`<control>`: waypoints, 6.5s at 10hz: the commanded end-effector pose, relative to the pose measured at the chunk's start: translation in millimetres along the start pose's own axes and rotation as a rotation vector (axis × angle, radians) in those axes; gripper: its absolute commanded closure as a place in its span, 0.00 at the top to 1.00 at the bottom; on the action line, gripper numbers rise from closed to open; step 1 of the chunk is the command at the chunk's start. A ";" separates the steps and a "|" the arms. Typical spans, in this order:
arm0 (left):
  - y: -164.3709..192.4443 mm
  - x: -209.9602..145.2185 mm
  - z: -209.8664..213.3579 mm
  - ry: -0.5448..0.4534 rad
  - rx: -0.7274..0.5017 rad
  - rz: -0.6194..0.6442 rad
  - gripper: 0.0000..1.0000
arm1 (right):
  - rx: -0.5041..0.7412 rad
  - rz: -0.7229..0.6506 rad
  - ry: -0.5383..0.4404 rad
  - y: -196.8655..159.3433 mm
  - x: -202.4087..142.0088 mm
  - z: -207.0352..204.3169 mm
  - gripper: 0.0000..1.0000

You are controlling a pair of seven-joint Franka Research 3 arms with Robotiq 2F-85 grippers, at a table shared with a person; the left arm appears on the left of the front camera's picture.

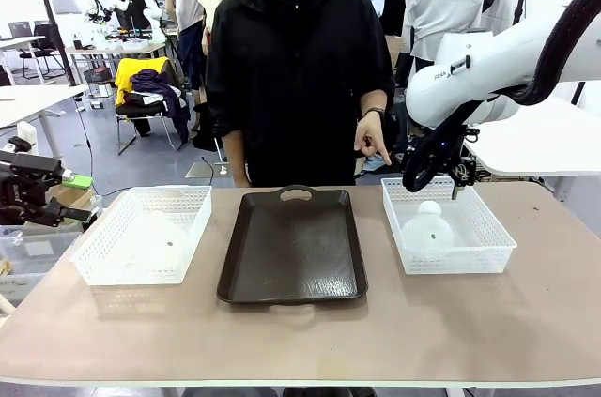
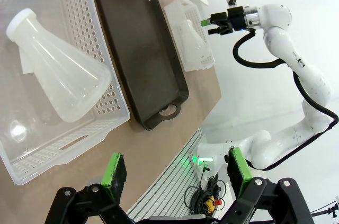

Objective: Prepare the laboratory tools.
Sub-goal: Pick up the Big flask that the person points to, then while moving the picked Big flask to the Handle tray indicated by the person, stop as directed by the person.

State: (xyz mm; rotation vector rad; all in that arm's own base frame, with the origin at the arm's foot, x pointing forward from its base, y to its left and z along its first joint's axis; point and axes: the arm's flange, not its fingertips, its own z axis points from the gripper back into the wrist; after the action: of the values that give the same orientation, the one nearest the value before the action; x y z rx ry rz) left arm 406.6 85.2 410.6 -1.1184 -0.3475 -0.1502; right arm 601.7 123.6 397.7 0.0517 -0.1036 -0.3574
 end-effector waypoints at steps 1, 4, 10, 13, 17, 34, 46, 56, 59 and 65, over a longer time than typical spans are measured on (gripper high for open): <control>-0.8 0.3 1.8 -0.005 -0.002 -0.002 1.00 | 0.004 0.011 -0.002 0.1 -6.3 3.2 1.00; -0.8 0.3 1.8 -0.005 -0.002 -0.002 1.00 | -0.010 -0.079 -0.085 -7.9 -5.3 -4.7 1.00; -0.8 0.3 1.8 -0.005 -0.002 -0.002 1.00 | -0.059 -0.204 -0.065 -5.7 20.1 -53.3 1.00; -0.8 0.3 1.8 -0.005 -0.002 -0.002 1.00 | -0.084 -0.225 -0.103 -3.8 19.6 -69.0 1.00; -0.8 0.3 1.8 -0.005 -0.002 -0.002 1.00 | -0.099 -0.225 -0.093 7.9 21.9 -82.7 1.00; -0.8 0.3 1.8 -0.005 -0.002 -0.002 1.00 | -0.163 -0.221 -0.027 8.9 37.3 -104.7 0.00; -0.8 0.3 1.8 -0.005 -0.002 -0.002 1.00 | -0.130 -0.205 -0.044 8.5 35.4 -82.4 0.00; -0.8 0.3 1.8 -0.005 -0.002 -0.002 1.00 | -0.130 -0.205 -0.044 8.5 35.4 -82.4 0.00; -0.8 0.3 1.8 -0.005 -0.002 -0.002 1.00 | -0.130 -0.205 -0.044 8.5 35.4 -82.4 0.00; -0.8 0.3 1.8 -0.005 -0.002 -0.002 1.00 | -0.130 -0.205 -0.044 8.5 35.4 -82.4 0.00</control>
State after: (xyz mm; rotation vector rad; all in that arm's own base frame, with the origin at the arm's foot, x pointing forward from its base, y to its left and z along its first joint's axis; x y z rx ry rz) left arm 406.6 85.3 410.5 -1.1183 -0.3476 -0.1500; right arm 646.9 121.8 321.8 -0.0714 -0.1210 -0.5694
